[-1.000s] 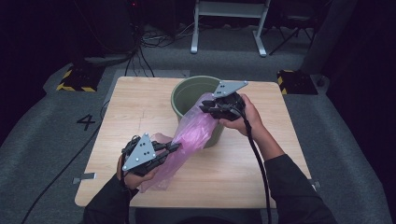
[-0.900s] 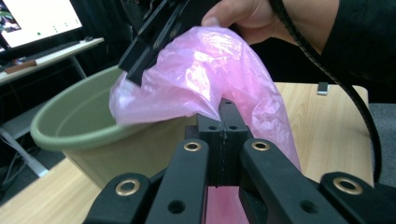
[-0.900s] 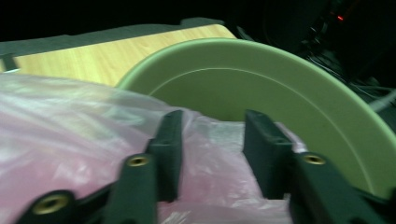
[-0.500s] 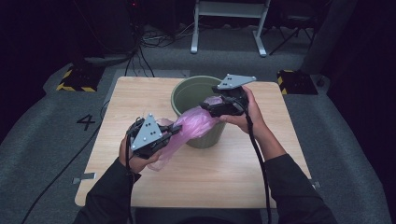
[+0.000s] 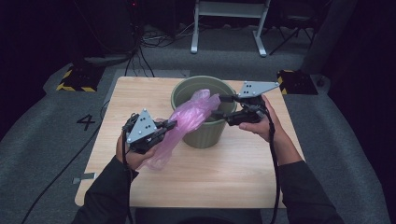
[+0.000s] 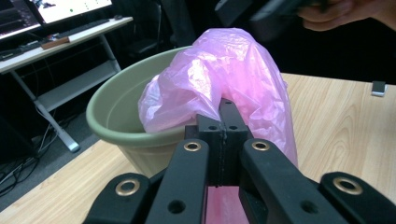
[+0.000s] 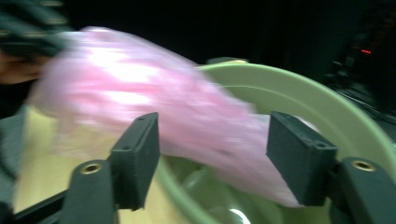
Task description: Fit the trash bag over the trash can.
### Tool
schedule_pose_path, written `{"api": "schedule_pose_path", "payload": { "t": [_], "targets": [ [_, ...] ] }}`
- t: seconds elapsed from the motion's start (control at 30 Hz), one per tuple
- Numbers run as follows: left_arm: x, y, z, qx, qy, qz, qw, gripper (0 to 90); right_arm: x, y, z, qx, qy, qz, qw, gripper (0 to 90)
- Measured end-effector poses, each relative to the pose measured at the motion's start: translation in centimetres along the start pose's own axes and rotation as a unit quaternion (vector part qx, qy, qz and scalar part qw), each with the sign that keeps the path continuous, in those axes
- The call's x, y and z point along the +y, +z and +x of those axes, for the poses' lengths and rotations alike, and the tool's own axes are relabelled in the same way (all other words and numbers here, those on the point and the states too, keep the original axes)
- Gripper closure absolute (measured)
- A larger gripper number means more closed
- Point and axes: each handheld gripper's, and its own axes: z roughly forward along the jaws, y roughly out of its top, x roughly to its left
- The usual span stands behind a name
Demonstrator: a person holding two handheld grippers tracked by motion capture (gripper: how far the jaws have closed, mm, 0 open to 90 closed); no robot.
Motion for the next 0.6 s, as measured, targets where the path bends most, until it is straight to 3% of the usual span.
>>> {"api": "schedule_pose_path", "payload": {
  "t": [0.17,0.27,0.43,0.47,0.5,0.6],
  "targets": [
    [0.5,1.9,0.3,-0.007,-0.001,0.012,0.9999,90.0,-0.2,0.1,1.8,0.048,-0.03,-0.015,0.9983,25.9],
    [0.8,2.6,0.3,-0.009,-0.002,0.015,0.9999,90.0,-0.1,0.5,2.4,0.046,-0.04,-0.01,0.9981,27.1],
    [1.6,4.2,0.2,-0.017,0.0,0.018,0.9997,89.9,-0.2,1.9,2.8,0.023,-0.052,0.009,0.9983,52.4],
    [1.6,4.2,0.2,-0.017,0.0,0.018,0.9997,89.8,-0.2,1.9,2.8,0.023,-0.052,0.009,0.9983,52.4],
    [1.6,4.3,0.2,-0.018,0.001,0.019,0.9997,89.6,-0.5,2.3,2.8,0.024,-0.056,0.013,0.9981,62.7],
    [1.5,4.2,0.4,-0.026,-0.002,0.011,0.9996,81.5,-0.7,2.4,2.6,0.013,-0.055,0.013,0.9983,75.9]
  ]
}}
